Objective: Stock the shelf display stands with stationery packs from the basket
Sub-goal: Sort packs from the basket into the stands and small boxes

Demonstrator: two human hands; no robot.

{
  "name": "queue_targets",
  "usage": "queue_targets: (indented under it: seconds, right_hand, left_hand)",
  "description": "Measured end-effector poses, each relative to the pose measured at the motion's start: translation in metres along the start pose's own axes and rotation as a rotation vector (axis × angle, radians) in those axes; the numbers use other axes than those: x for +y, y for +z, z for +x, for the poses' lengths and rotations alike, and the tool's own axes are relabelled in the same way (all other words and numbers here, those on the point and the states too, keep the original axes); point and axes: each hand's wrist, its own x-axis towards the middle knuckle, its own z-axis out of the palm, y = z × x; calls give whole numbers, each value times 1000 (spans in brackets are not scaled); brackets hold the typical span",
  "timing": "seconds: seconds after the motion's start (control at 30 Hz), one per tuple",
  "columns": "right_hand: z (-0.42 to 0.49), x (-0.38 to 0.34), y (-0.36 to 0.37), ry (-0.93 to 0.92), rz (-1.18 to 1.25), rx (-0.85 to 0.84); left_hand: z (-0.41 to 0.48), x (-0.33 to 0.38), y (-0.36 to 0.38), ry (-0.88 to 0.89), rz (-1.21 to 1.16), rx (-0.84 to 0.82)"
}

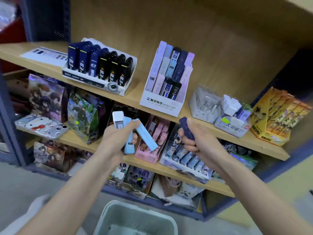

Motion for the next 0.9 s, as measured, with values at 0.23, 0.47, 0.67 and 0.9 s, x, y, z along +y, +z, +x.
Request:
queue_targets:
  seconds: [0.23,0.47,0.67,0.9]
  right_hand:
    - [20,-49,-14,-305,-229,125]
    - [66,-107,-18,-735,-428,568]
    - [104,-106,-17,-741,-527,569]
    - [122,-104,-26,-735,-765,477]
  left_hand:
    - [20,8,10,45,5,-5]
    - [25,9,13,91,-17,-5]
    - [26,12,11,124,4,-9]
    - [25,16,6,116,-16,23]
